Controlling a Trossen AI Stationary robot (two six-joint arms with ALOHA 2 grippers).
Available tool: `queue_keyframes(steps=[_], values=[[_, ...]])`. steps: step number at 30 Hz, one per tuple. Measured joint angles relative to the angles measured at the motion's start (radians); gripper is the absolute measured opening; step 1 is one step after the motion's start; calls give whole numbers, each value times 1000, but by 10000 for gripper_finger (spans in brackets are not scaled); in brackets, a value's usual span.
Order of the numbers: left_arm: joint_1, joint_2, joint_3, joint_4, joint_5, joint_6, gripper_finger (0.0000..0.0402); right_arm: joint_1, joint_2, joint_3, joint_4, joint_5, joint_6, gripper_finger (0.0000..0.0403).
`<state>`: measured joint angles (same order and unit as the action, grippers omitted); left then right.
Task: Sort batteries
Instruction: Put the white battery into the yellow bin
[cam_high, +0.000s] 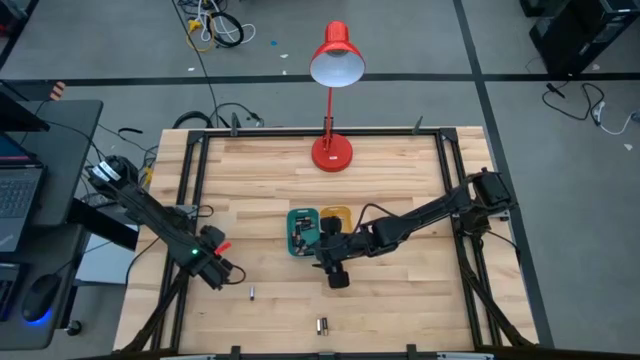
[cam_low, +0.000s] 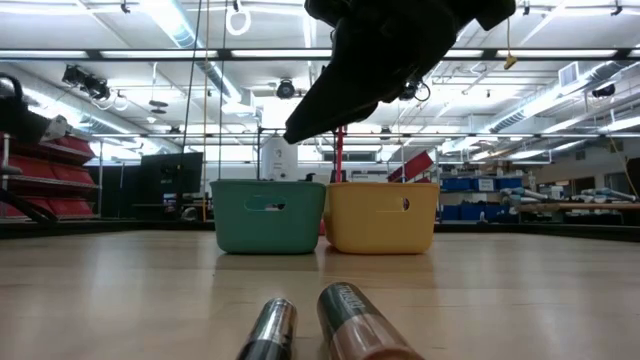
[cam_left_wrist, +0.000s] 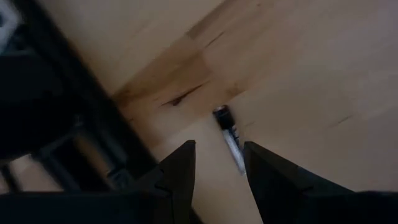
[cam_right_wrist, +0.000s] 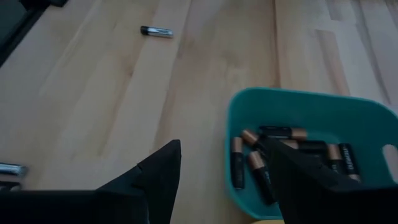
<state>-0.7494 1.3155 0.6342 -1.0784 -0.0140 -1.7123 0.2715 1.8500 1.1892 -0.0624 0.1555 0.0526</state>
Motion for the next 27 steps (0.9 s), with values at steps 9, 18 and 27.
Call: queue_keyframes(steps=[9,18,27], values=[[0,-8,-119,181,1,4,152,15,0,0,-8,0,-2,217],[0,1,-83,184,-28,81,82,15,1,0,-10,31,13,213],[0,-1,-77,180,-79,82,31,24,1,0,6,132,49,199]])
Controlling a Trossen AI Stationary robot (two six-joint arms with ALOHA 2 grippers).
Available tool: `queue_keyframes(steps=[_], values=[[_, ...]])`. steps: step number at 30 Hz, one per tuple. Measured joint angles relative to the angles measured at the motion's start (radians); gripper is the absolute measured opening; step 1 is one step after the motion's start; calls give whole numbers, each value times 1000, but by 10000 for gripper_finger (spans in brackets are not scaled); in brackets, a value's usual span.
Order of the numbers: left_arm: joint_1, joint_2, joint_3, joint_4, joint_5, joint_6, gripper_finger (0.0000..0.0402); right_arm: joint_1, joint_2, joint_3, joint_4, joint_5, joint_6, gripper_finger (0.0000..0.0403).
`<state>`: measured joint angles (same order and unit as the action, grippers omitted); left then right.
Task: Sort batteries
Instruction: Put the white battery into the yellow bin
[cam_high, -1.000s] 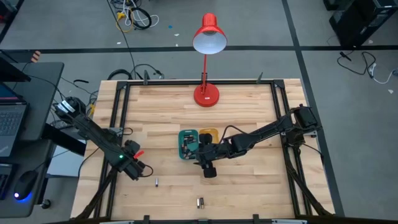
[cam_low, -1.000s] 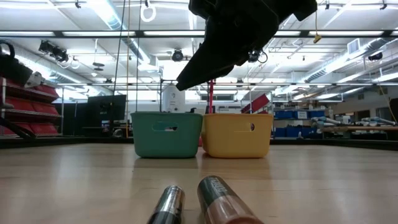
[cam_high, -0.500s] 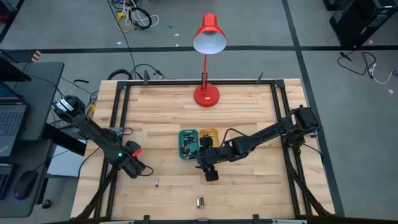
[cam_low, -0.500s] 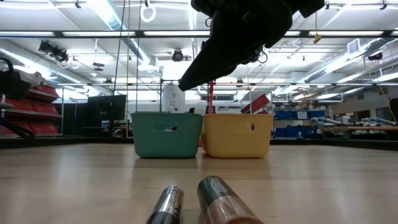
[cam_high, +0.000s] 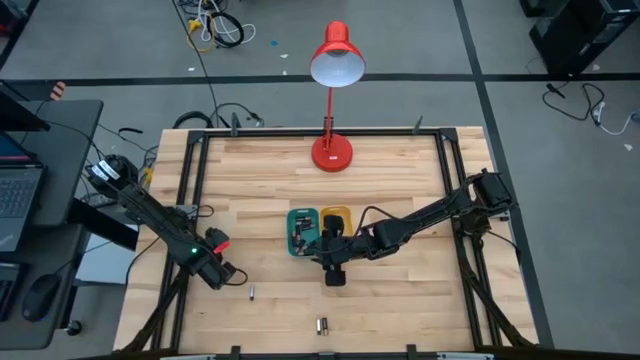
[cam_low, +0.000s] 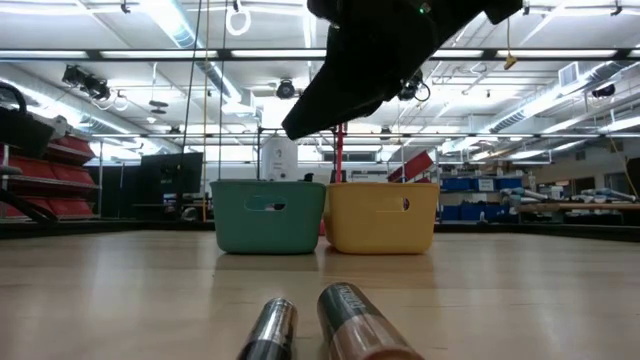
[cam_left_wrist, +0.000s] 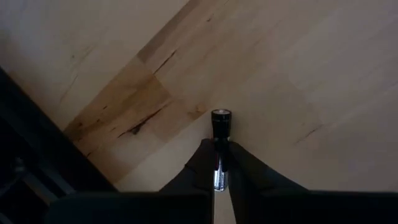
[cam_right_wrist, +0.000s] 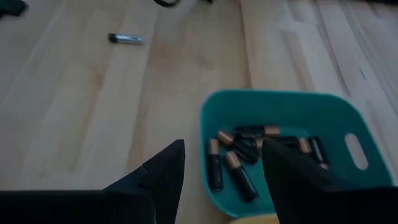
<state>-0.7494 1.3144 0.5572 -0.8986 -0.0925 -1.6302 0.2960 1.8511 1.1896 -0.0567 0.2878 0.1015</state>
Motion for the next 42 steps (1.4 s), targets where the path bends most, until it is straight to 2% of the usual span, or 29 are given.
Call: queue_keyframes(steps=[3,12,18,28,34,42], values=[[0,3,18,-15,-16,25,35,23,0,0,23,15,-9,194],[9,2,174,-125,-193,144,35,99,-4,0,27,182,-48,185],[86,1,239,-77,-307,335,35,142,-55,0,-64,419,10,184],[257,2,241,306,-387,795,36,227,-195,0,-488,666,347,184],[326,9,241,608,-383,1061,37,318,-217,0,-677,793,550,185],[429,38,241,953,-350,1323,37,464,-218,0,-740,940,690,187]])
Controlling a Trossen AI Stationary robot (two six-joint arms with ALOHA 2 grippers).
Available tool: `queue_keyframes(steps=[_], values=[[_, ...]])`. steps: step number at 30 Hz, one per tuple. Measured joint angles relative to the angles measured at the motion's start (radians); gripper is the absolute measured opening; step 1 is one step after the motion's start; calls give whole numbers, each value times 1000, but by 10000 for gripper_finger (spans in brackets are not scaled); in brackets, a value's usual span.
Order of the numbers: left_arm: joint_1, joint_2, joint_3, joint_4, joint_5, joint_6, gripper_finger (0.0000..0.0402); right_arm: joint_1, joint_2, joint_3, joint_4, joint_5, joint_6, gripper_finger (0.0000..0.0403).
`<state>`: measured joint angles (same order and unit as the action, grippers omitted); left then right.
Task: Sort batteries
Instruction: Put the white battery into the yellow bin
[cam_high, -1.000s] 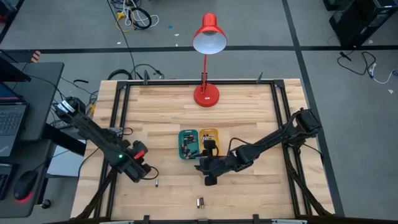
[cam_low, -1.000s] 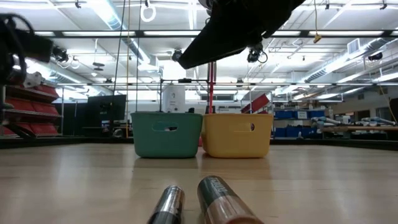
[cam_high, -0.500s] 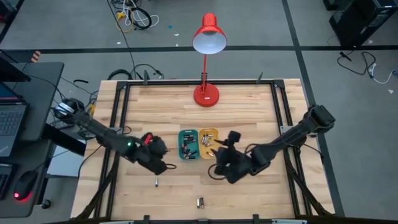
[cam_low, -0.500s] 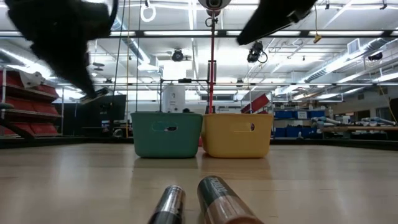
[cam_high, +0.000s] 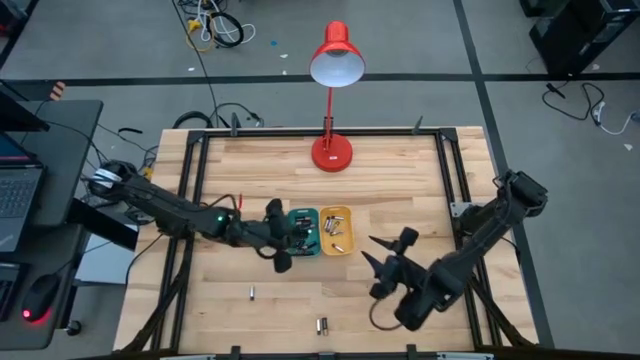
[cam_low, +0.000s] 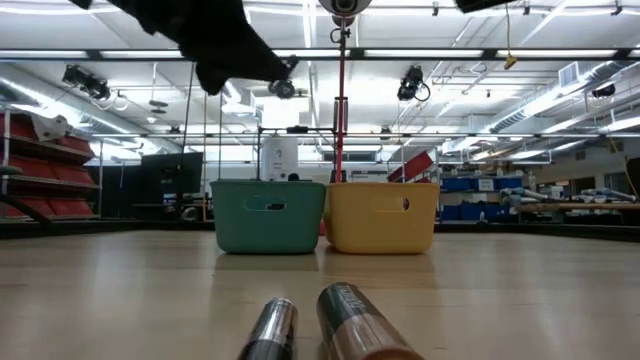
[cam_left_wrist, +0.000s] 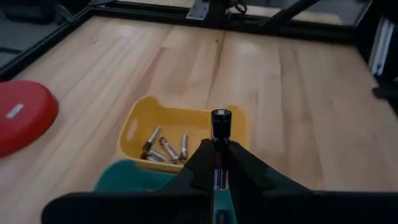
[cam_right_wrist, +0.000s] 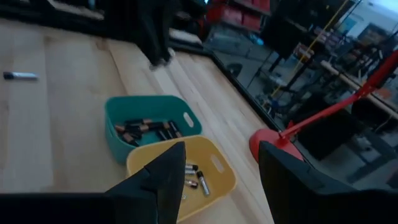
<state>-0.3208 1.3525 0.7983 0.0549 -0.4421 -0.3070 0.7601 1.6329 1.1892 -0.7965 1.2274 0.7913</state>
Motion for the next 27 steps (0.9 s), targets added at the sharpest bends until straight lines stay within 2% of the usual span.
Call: queue_keyframes(steps=[7,12,15,18,25,27], values=[[87,102,0,146,113,67,37,81,-1,-23,-190,48,274,186],[151,184,5,215,195,71,37,107,0,-119,-181,45,445,186],[190,229,21,286,283,94,37,111,1,-189,-150,33,545,186],[219,273,70,276,322,96,37,116,0,-249,-121,33,639,184],[260,375,163,154,325,97,43,115,0,-331,-22,75,858,185],[269,391,170,140,324,93,53,107,0,-346,19,73,870,185]])
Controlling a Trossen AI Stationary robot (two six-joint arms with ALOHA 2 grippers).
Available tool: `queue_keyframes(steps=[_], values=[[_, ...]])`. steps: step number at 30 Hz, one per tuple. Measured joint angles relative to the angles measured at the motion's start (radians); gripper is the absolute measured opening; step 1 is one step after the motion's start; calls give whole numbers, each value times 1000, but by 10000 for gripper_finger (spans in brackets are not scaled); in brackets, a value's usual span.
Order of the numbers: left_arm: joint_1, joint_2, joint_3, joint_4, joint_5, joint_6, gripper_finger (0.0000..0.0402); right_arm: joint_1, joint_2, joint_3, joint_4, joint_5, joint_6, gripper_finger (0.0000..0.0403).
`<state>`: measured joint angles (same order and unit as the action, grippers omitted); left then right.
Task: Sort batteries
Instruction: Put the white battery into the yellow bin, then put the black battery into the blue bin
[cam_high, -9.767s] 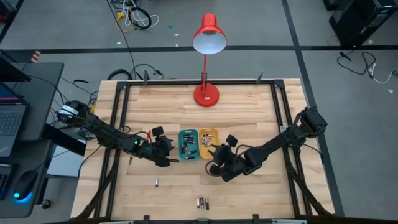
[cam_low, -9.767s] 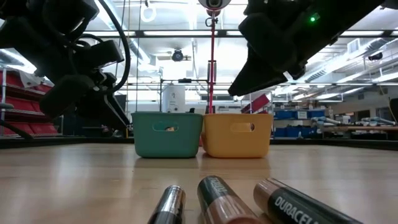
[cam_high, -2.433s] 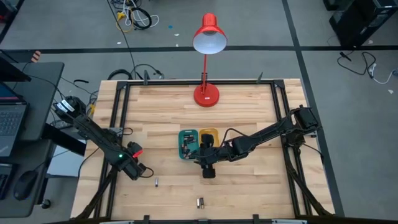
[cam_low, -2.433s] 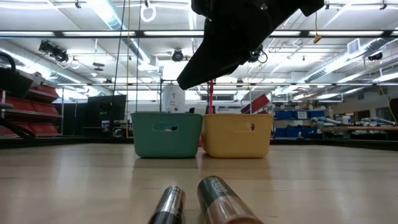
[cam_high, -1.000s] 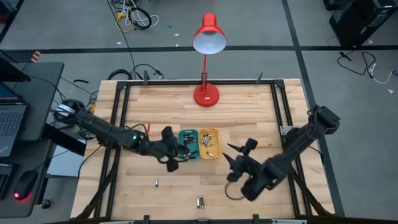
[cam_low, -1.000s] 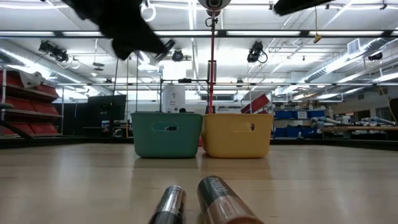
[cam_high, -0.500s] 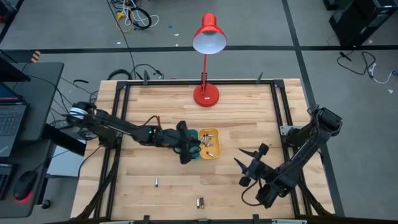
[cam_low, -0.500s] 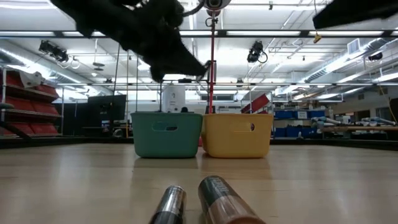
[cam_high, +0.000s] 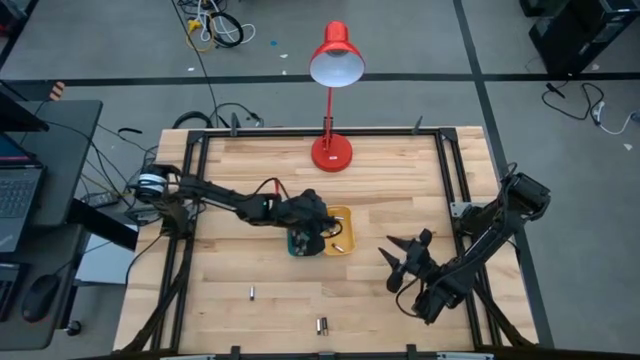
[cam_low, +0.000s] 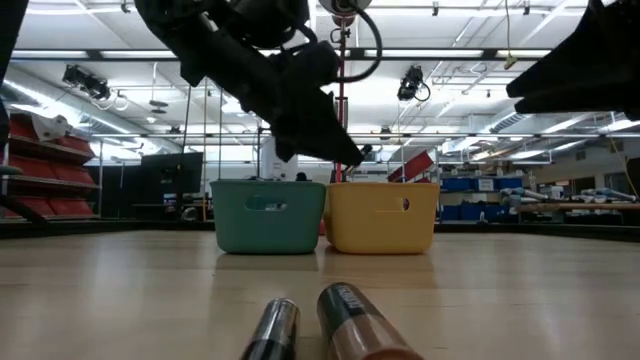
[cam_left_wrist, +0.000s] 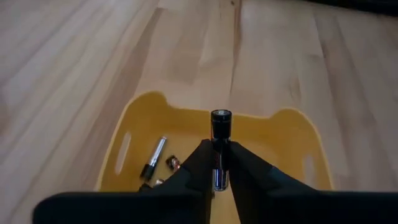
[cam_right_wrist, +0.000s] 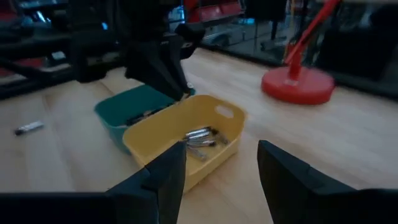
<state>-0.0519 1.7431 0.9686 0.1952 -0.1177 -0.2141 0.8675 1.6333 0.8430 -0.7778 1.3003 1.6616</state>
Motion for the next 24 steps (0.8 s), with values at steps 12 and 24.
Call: queue_keyframes(steps=[12,24], values=[[25,20,10,3,0,0,150,-5,0,-23,236,-65,-101,205],[-69,-108,10,-132,59,128,163,-47,0,-23,514,-227,-504,258]])
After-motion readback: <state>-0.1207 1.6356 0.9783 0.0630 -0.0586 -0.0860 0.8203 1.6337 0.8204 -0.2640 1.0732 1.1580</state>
